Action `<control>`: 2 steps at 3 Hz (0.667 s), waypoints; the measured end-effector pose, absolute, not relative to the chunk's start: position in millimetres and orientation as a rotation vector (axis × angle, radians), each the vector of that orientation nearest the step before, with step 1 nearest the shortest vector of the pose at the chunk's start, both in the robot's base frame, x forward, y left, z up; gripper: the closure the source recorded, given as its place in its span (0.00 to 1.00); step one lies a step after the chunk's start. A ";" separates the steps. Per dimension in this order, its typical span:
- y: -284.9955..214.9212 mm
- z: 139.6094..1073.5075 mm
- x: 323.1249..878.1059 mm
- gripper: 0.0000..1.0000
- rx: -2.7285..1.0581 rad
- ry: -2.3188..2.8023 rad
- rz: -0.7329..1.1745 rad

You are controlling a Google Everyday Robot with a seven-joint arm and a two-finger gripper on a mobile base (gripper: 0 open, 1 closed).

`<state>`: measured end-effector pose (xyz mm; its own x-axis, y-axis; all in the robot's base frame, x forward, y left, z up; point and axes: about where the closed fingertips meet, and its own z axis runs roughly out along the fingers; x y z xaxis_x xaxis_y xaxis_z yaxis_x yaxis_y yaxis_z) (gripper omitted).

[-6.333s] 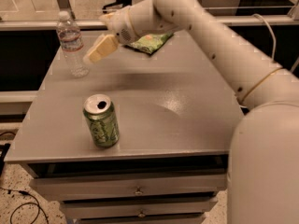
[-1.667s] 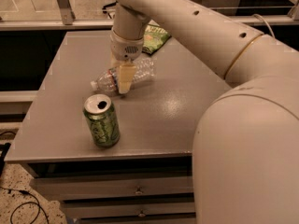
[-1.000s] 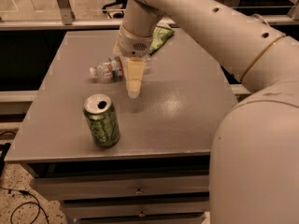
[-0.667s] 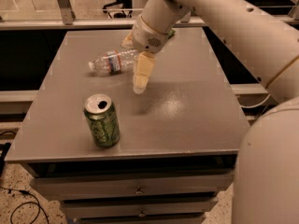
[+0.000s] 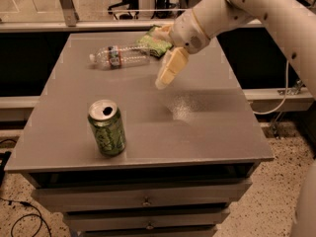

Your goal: Knock water bottle over

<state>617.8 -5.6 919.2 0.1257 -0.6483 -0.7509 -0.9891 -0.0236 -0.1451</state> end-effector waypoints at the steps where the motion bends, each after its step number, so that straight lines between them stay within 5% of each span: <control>1: -22.6 939.3 613.2 0.00 -1.567 1.488 0.776; 2: -24.8 945.5 609.6 0.00 -1.540 1.473 0.801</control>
Offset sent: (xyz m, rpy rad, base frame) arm -0.0039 -0.0142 0.0169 0.1775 -0.0025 -0.0246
